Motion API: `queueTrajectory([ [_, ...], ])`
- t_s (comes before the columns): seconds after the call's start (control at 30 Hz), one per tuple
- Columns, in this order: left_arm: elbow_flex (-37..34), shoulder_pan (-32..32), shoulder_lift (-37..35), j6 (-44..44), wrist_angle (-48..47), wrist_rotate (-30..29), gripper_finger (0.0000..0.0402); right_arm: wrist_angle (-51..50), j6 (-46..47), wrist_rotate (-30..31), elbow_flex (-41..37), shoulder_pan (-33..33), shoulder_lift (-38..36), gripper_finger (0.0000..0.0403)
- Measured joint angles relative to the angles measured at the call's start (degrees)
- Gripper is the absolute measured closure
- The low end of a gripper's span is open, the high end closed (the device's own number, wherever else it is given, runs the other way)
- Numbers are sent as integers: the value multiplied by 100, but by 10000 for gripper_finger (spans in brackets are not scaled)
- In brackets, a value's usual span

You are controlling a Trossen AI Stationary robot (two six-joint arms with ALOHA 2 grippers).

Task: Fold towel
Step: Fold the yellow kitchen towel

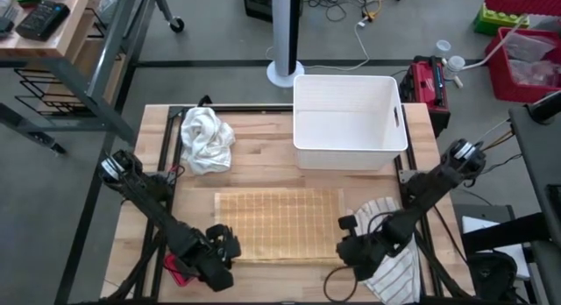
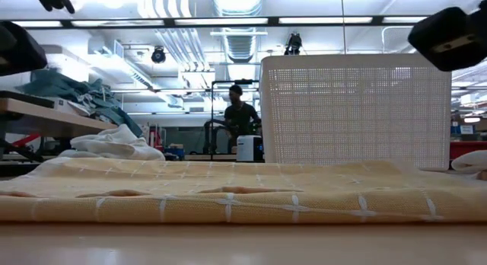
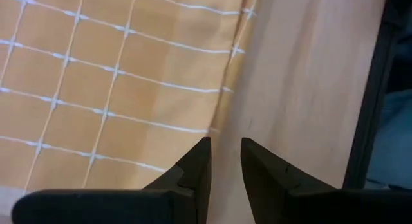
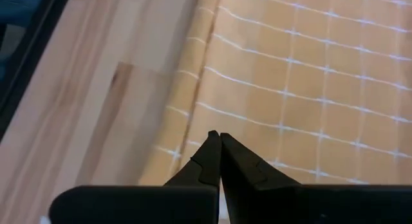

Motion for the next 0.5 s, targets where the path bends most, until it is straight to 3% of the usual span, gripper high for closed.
queueTrajectory([
  [0.23,-13,-1,71,197,-3,-288,305,145,225,-46,2,215,361,389],
  [0.5,-33,-71,76,572,-99,-171,233,221,217,-103,436,310,612,287],
])
